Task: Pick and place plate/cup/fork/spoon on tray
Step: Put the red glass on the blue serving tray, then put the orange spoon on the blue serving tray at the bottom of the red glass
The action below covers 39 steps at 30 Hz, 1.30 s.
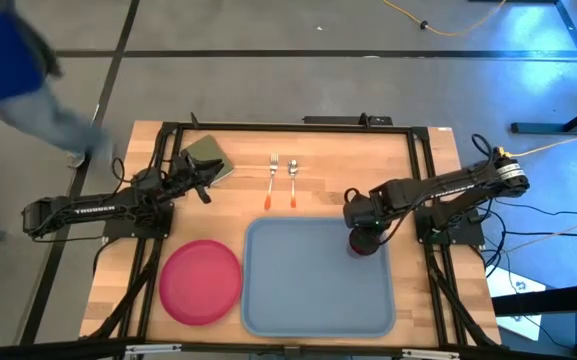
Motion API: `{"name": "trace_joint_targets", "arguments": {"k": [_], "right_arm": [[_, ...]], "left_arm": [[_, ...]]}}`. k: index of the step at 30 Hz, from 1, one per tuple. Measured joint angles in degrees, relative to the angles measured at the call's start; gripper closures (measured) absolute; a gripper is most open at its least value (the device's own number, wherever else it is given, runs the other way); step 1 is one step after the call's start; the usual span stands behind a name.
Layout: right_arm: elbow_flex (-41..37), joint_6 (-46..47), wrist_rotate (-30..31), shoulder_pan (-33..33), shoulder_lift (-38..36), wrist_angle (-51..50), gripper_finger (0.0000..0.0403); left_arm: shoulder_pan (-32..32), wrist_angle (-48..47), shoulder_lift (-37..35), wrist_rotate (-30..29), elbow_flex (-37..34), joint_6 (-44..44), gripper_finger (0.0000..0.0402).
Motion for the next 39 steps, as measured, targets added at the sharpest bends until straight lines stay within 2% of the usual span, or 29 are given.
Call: {"name": "trace_joint_targets", "arguments": {"k": [7,10,14,19,21,22,23,25,31,34,36,39], "right_arm": [[6.49,-4.87,0.86,-0.02,0.0,-1.8,0.0357],[8.52,-9.24,7.53,0.0,0.0,0.11,0.0357],[9.51,-14.94,22.72,-0.1,0.0,2.52,0.0357],[9.56,-11.73,56.97,-1.92,0.0,11.86,0.0357],[9.6,-9.35,64.59,-3.55,0.0,17.31,0.0357],[9.6,-9.11,65.39,-4.54,0.0,20.26,0.0357],[9.6,-9.43,64.87,-5.64,0.0,23.46,0.0357],[9.62,-13.57,59.0,-8.29,0.47,31.26,0.0357],[9.64,-35.07,25.65,-15.33,7.58,56.98,0.0357],[9.64,-40.31,13.03,-17.08,11.79,61.76,0.0357],[10.36,-39.72,9.84,-18.08,13.57,60.11,0.0357],[11.97,-35.97,10.12,-19.91,15.26,58.24,0.0357]], "left_arm": [[0.02,0.0,0.0,0.01,0.01,0.0,0.0328],[0.01,-0.01,0.0,0.02,0.0,0.0,0.0328],[0.02,-0.02,0.0,0.02,0.0,0.0,0.0328],[0.0,-0.02,0.0,0.02,0.01,0.01,0.0328],[0.01,-0.02,0.0,0.02,0.0,0.02,0.0328],[0.02,-0.03,0.0,0.02,0.02,0.02,0.0328],[0.01,-0.07,0.0,0.02,0.02,0.02,0.0328],[0.02,-0.12,0.0,0.02,0.01,0.01,0.0328],[0.02,-0.25,-0.02,0.0,0.01,0.02,0.0328],[0.02,-0.42,-0.02,0.01,0.02,0.04,0.0328],[0.02,-0.46,-0.02,0.02,0.0,0.05,0.0328],[0.02,-0.76,-0.02,0.02,0.0,1.24,0.0328]]}}
